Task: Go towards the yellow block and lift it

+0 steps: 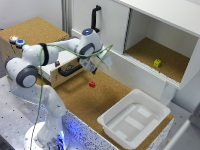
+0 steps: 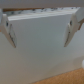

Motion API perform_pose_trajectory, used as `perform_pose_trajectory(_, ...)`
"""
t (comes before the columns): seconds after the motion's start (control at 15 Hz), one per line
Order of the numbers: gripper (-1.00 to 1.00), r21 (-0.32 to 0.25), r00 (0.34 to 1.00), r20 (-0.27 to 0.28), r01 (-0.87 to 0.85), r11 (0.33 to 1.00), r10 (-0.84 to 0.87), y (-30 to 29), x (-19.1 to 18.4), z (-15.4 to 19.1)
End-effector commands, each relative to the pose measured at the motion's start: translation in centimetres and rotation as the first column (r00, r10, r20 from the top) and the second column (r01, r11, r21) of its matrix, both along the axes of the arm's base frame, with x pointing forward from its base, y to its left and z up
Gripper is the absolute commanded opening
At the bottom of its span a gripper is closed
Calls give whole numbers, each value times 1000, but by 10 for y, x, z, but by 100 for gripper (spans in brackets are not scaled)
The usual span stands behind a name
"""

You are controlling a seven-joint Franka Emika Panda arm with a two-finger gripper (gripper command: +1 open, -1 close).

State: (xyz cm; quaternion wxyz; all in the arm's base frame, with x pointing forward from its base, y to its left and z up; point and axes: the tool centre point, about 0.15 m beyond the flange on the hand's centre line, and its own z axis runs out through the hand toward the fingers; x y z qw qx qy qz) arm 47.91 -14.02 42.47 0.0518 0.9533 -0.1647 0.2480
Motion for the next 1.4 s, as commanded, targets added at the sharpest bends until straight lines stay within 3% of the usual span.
perform_pose_trajectory(0.0, 100, 47, 999, -28, -20, 999, 21, -100, 68, 20)
perform_pose_trajectory(0.4, 100, 30, 996, 64, -69, 997, 67, -169, 122, 58)
perform_pose_trajectory(1.0, 100, 68, 981, 80, -184, 981, 178, -218, 186, 57)
perform_pose_trajectory(1.33, 100, 91, 961, 55, -276, 957, 272, -218, 207, 48)
